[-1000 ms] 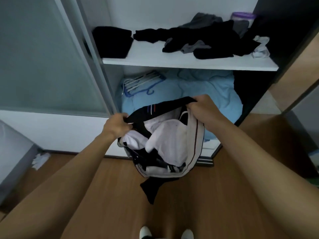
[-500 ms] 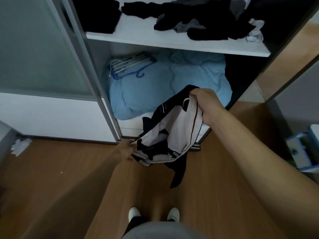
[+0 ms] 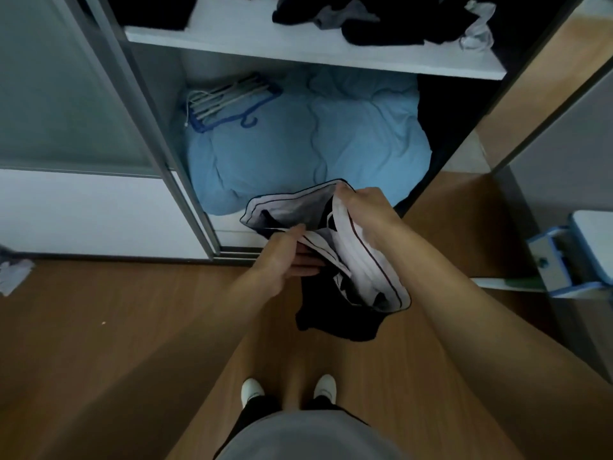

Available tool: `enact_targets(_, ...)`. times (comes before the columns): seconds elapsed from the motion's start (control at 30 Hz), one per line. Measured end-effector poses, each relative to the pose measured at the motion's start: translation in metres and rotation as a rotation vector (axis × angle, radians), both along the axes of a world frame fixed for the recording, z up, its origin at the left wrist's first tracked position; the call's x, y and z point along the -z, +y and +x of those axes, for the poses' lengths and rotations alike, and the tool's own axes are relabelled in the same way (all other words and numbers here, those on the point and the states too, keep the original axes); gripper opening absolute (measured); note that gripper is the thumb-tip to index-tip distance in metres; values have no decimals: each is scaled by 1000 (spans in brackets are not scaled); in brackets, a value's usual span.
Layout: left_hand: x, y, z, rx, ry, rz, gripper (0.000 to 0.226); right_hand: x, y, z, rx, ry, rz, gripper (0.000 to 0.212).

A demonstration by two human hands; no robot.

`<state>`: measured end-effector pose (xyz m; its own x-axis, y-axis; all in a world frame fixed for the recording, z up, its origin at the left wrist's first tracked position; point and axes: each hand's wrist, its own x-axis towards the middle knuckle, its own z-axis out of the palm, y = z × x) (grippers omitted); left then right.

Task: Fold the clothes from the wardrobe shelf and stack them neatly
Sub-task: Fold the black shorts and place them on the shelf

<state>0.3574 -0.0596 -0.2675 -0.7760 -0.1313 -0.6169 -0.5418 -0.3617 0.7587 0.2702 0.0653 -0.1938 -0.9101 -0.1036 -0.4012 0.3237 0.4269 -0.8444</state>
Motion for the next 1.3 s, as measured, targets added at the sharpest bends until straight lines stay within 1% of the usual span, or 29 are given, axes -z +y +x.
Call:
enact_targets(0.07, -1, 3, 0, -14, 9, -10, 34, 1, 2, 2, -58, 32, 63, 49)
enact_targets(0.13, -4, 8, -2, -3, 12, 12, 34, 6, -2, 8, -186, 107, 144, 50)
enact_targets(0.2, -8, 13, -4, -37, 29, 98, 31, 13, -7, 16, -323, 180, 210, 40)
enact_targets(0.27, -13, 10, -4, -105, 54, 219, 27, 16, -7, 24, -422, 191, 213, 26)
enact_targets(0.3, -16, 6, -3, -135, 64, 268, 28, 17, -5, 27, -472, 194, 201, 23)
enact_targets(0.37, -19, -3, -1, -161, 62, 307, 30, 16, 0, 31, -610, 247, 203, 26)
enact_targets(0.4, -22, -5, 0, -154, 52, 301, 30, 19, 1, 34, -699, 298, 243, 29)
enact_targets(0.43, -24, -6, 1, -144, 37, 290, 31, 21, 1, 36, -769, 361, 293, 41)
enact_targets(0.47, -27, -7, 2, -134, 21, 276, 32, 23, 1, 38, -784, 392, 329, 53)
enact_targets(0.5, -30, -7, 3, -127, 7, 256, 32, 24, 2, 40, -769, 396, 324, 54)
enact_targets(0.53, -33, -7, 4, -124, -9, 230, 33, 25, 3, 41, -747, 400, 308, 48)
enact_targets(0.57, -35, -8, 6, -126, -27, 202, 34, 24, 6, 40, -739, 411, 313, 36)
enact_targets(0.6, -36, -10, 8, -129, -44, 181, 36, 23, 9, 37, -735, 436, 357, 26)
enact_targets(0.63, -37, -11, 9, -130, -57, 167, 36, 21, 11, 33, -717, 463, 402, 21)
enact_targets(0.77, -41, -7, 16, -116, -77, 143, 36, 13, 7, 16, -574, 545, 566, 18)
enact_targets(0.83, -44, -1, 15, -136, -76, 178, 37, 12, 0, 17, -537, 555, 619, 18)
enact_targets(0.93, -49, 2, 13, -186, -70, 220, 39, 17, -2, 34, -682, 639, 659, 23)
enact_targets(0.97, -49, 2, 12, -185, -69, 211, 39, 18, 0, 42, -746, 623, 639, 32)
enact_targets(1.03, -49, 1, 13, -170, -71, 174, 37, 20, 4, 52, -846, 524, 570, 53)
enact_targets(1.07, -50, 1, 13, -160, -72, 166, 36, 21, 7, 54, -869, 494, 558, 58)
enact_targets(1.1, -51, 2, 14, -144, -64, 160, 37, 22, 9, 53, -878, 496, 563, 59)
enact_targets(1.2, -55, 8, 15, -33, -29, 115, 40, 25, 12, 45, -823, 548, 647, 49)
enact_targets(1.3, -68, 8, 18, 134, 7, 66, 40, 25, 16, 33, -723, 494, 595, 33)
